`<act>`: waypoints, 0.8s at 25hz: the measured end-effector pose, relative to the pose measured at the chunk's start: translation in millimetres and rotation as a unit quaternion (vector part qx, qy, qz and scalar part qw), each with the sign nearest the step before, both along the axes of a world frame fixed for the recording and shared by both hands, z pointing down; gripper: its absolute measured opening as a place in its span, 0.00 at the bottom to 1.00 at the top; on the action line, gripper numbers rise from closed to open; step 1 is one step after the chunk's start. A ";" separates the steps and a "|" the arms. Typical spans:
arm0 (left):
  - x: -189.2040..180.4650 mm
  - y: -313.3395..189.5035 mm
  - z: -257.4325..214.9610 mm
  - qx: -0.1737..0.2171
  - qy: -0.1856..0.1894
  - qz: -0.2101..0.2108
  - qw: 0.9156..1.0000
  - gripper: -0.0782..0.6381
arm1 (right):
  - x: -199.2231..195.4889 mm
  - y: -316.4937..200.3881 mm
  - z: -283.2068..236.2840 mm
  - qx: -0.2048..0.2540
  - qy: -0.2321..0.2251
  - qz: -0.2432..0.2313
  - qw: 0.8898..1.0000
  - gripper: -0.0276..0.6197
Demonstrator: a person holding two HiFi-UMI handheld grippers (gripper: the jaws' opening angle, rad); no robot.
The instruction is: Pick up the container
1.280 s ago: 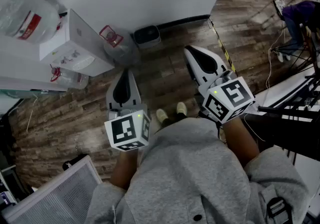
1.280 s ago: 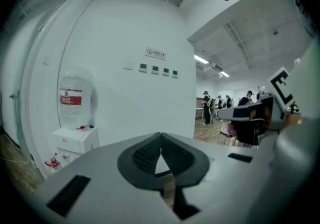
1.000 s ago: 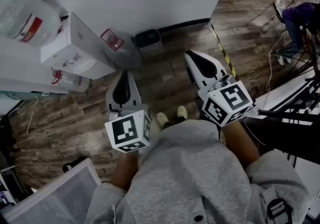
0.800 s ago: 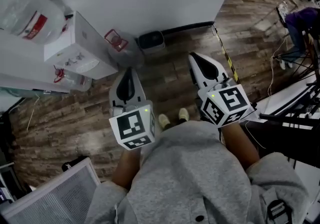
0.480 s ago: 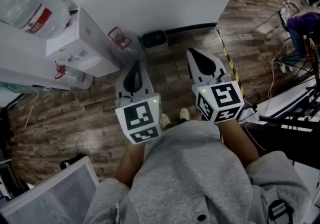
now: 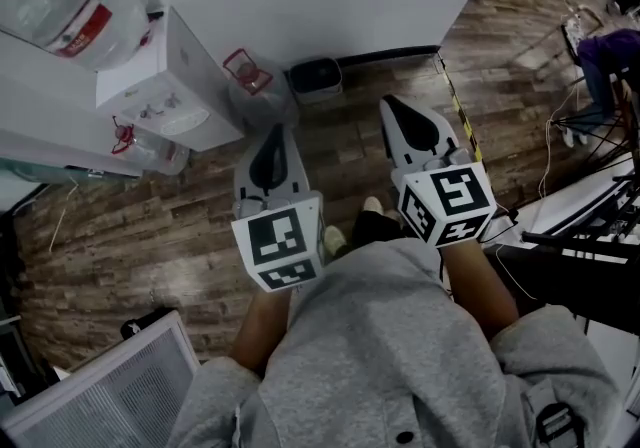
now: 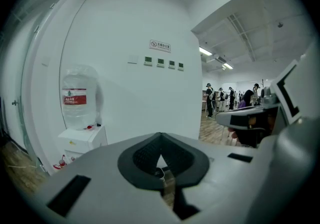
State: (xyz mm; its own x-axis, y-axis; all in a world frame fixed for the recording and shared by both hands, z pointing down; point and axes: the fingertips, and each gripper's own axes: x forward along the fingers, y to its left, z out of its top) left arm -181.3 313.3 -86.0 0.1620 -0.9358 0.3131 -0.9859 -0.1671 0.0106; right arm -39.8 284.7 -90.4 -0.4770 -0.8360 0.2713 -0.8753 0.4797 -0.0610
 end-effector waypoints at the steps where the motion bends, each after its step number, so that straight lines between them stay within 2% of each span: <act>1: -1.6 -1.8 1.3 -0.001 0.000 0.001 1.000 0.13 | -1.8 -1.8 0.8 0.000 0.001 0.000 1.000 0.08; 12: -7.6 -36.3 5.3 0.002 -0.010 0.001 1.000 0.13 | -7.2 -37.3 5.7 0.005 -0.002 0.001 1.000 0.08; 20: -4.5 -103.3 16.5 -0.008 -0.019 -0.005 1.000 0.13 | -2.5 -107.2 16.8 -0.003 -0.004 -0.006 1.000 0.08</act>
State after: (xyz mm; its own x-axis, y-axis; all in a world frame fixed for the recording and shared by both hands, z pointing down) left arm -185.8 210.0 -69.5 0.1406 -0.9322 0.3335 -0.9872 -0.1578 -0.0247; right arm -42.4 177.5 -73.6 -0.4894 -0.8281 0.2733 -0.8688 0.4901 -0.0706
